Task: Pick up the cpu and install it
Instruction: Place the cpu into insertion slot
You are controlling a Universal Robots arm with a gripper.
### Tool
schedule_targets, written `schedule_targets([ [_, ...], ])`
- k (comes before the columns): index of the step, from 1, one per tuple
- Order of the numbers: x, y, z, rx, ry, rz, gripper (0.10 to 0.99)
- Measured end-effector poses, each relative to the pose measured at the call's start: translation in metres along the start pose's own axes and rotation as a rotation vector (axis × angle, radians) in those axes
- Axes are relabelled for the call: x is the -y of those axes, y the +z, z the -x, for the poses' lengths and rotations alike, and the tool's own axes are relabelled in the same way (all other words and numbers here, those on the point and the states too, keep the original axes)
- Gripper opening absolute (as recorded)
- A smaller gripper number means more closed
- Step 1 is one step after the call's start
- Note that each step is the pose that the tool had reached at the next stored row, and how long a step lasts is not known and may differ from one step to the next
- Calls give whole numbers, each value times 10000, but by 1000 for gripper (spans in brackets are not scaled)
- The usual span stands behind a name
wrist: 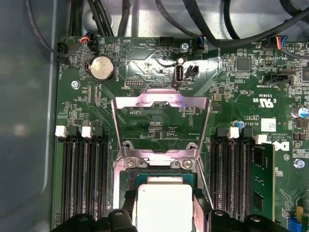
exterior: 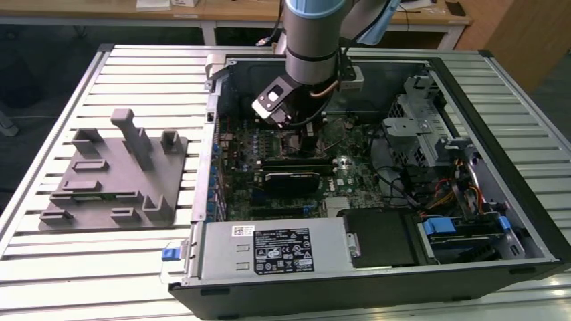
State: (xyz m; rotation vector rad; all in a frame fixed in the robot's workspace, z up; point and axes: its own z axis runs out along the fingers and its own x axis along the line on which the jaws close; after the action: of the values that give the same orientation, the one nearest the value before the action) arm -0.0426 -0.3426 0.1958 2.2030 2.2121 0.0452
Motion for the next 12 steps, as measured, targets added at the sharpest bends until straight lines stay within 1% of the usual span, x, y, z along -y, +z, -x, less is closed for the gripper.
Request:
schedule_targets([
  [6, 0, 23, -8, 0, -1, 0, 541],
  [10, 1, 23, -8, 0, -1, -1, 541],
  [12, 2, 24, -9, -19, 1, -1, 541],
])
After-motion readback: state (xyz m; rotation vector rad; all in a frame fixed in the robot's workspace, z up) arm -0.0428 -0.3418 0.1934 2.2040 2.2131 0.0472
